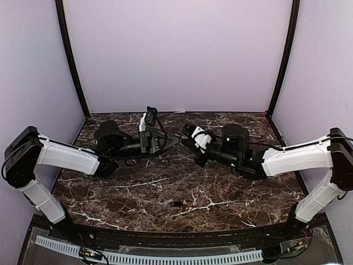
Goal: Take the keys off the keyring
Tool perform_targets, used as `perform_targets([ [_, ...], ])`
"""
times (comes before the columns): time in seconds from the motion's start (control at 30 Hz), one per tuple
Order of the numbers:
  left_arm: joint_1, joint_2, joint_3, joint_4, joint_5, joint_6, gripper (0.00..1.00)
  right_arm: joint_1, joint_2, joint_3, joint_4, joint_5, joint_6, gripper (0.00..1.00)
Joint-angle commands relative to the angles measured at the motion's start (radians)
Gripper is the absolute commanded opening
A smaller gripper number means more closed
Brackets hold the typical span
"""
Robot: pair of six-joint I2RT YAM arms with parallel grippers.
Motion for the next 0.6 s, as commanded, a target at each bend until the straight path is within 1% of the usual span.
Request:
perform_targets([
  [0.0,0.014,0.0,0.007,0.039,0.029,-0.04,0.0,0.005,0.0,-0.021,0.058,0.032,-0.025,0.0],
  [0.17,0.025,0.008,0.015,0.028,0.075,-0.048,0.0,-0.02,-0.049,-0.068,0.074,-0.108,0.04,0.0],
  [0.23,0.029,0.005,0.025,0.007,0.115,-0.042,0.0,-0.048,-0.094,-0.091,0.077,-0.199,0.087,0.0],
  [0.27,0.031,0.003,0.032,-0.023,0.157,-0.033,0.0,-0.066,-0.113,-0.099,0.074,-0.263,0.114,0.02],
  [0.4,0.032,-0.015,0.086,-0.202,0.274,0.033,0.0,-0.137,-0.163,-0.093,0.041,-0.601,0.262,0.31],
  [0.5,0.032,-0.037,0.122,-0.337,0.357,0.083,0.0,-0.155,-0.163,-0.079,0.058,-0.785,0.351,0.47],
  [0.53,0.032,-0.045,0.135,-0.382,0.376,0.101,0.0,-0.156,-0.156,-0.072,0.069,-0.829,0.382,0.5],
  [0.57,0.032,-0.055,0.154,-0.444,0.392,0.13,0.0,-0.156,-0.147,-0.064,0.077,-0.866,0.403,0.56],
])
